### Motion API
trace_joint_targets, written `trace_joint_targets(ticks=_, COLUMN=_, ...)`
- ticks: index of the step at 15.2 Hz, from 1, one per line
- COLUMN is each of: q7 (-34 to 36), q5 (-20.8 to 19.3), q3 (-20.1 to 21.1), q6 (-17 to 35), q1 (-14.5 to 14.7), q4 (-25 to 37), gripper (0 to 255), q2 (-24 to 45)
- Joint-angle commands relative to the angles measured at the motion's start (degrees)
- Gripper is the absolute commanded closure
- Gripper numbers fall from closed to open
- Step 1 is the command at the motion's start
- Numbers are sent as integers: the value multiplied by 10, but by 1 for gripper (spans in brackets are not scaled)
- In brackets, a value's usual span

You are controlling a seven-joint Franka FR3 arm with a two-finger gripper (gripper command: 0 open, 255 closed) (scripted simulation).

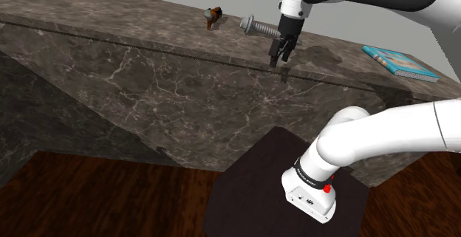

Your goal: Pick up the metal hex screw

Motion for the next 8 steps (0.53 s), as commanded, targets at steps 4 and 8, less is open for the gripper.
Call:
trace_joint_targets(ticks=4, q7=-120, q5=-37, q3=-70, q6=28, q1=-1, q4=41, gripper=0, q2=46)
trace_joint_targets(ticks=8, q7=-216, q5=-51, q3=-126, q6=50, q1=6, q4=90, gripper=0, q2=98)
